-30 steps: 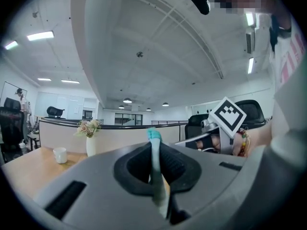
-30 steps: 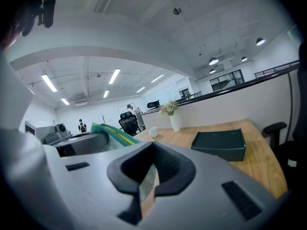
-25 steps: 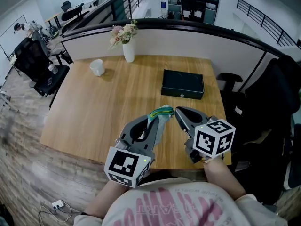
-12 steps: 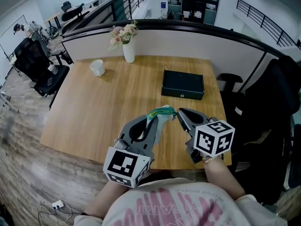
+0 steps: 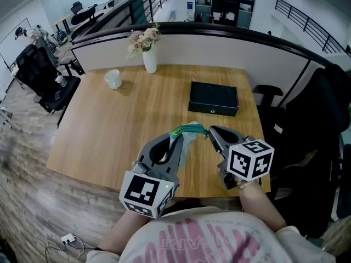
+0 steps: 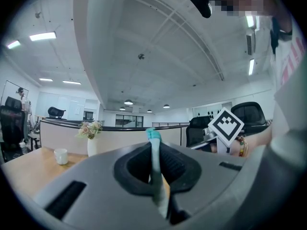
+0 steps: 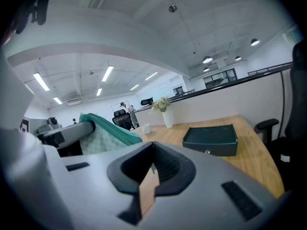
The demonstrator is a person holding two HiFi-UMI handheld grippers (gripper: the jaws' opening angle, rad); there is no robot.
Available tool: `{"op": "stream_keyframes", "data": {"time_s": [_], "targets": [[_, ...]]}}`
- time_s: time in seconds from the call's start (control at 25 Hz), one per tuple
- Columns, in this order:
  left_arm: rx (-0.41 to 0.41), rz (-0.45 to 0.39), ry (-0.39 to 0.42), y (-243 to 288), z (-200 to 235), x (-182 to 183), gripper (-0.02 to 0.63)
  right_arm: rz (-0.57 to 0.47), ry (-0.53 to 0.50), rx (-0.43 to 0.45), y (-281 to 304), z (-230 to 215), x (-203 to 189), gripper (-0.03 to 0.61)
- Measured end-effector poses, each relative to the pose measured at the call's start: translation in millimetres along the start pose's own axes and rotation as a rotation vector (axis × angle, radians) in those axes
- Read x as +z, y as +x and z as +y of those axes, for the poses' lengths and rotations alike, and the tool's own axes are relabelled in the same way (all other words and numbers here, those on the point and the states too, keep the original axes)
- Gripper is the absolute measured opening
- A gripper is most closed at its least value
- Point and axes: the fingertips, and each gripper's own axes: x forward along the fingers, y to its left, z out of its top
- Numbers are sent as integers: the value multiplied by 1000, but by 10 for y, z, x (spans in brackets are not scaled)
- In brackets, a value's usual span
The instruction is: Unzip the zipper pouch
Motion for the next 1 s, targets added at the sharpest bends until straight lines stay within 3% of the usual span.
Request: {"op": "stream_keyframes", "data": {"time_s": [0.56,0.8,1.0], "targets": [[-6,0,-30,43,63,-12,11,5,13,-8,48,-74,-16,3],[-7,13,-161,42,177,-137,12,3,142,43,78,-100,-81,6],[15,-15,-188,2,255,-151,12,31,244,36,133,-195,-268,46]]}}
